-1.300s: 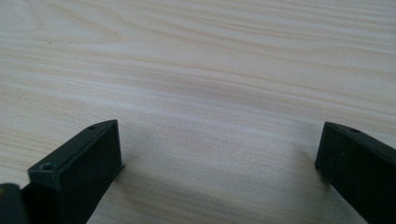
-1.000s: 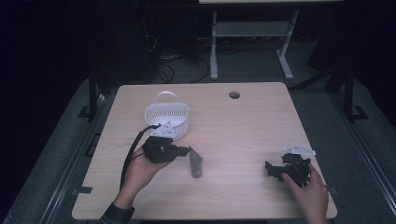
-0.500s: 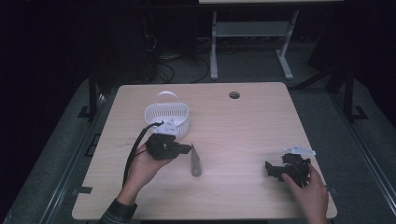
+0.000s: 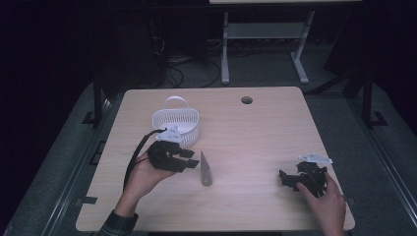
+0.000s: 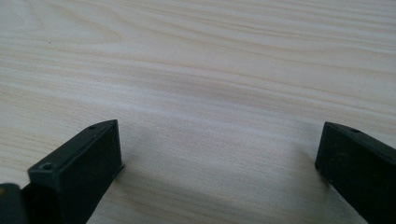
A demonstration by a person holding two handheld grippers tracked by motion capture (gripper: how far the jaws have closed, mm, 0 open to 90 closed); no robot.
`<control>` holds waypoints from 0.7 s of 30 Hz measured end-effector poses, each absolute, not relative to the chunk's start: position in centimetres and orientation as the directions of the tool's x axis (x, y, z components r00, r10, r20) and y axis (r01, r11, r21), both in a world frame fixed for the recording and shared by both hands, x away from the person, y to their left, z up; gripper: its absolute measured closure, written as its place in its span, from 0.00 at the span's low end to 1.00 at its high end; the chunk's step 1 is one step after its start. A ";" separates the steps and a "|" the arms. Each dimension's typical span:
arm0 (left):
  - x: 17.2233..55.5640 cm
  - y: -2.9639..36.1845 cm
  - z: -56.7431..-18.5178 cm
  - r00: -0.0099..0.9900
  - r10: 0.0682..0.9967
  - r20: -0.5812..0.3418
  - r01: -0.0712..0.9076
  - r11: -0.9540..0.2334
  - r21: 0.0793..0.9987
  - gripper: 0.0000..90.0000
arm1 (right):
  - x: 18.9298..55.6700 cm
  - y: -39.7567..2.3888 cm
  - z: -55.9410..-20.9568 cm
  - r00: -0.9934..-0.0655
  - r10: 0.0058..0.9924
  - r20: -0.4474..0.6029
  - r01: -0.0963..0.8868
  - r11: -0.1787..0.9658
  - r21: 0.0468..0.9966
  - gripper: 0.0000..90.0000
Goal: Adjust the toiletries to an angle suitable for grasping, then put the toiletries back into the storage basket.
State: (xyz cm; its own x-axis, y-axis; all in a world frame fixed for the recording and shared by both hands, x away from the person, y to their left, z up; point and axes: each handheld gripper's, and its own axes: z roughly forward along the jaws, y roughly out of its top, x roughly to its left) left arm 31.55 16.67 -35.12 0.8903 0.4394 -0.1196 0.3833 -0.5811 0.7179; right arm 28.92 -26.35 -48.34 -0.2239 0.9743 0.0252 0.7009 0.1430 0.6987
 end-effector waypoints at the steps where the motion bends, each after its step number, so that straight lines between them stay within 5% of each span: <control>1: 31.5 16.7 -35.1 0.891 0.439 -0.119 0.383 -0.582 0.718 0.51 | 28.9 -26.4 -48.3 -0.224 0.974 0.025 0.701 0.143 0.699 0.00; 9: 31.4 16.1 -34.9 0.893 0.435 -0.114 0.386 -0.611 0.691 0.21 | 28.9 -26.4 -48.3 -0.224 0.974 0.024 0.701 0.144 0.698 0.00; 21: 31.7 14.3 -33.8 0.905 0.417 -0.089 0.366 -0.654 0.662 0.14 | 28.9 -26.4 -48.3 -0.223 0.974 0.023 0.701 0.144 0.698 0.00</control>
